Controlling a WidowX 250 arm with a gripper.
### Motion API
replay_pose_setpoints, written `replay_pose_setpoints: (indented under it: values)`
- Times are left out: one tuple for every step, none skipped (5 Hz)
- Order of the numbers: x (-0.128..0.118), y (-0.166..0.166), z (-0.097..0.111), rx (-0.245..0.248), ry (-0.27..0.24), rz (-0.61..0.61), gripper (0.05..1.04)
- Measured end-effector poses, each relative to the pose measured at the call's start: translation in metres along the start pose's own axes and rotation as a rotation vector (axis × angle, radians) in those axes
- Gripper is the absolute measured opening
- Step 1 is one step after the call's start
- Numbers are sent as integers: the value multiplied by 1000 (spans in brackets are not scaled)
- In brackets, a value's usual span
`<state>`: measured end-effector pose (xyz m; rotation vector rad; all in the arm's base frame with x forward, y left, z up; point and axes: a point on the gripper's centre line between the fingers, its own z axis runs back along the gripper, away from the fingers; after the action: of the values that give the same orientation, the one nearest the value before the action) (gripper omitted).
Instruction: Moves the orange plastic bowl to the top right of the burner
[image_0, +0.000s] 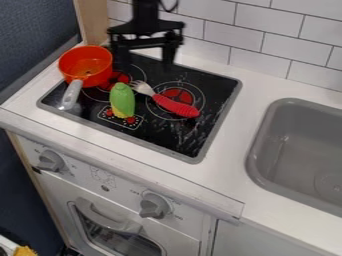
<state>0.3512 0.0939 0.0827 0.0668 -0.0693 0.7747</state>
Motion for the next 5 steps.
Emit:
replay_pose_setpoints:
  values:
    - [25, 26, -8, 28, -22, 62, 1000]
    - [46, 57, -8, 68, -70, 126, 1000]
    - [56, 85, -9, 88, -83, 189, 1000]
    - [69, 105, -17, 74, -86, 270, 1001]
    - [77, 108, -32, 79, -119, 320, 1000]
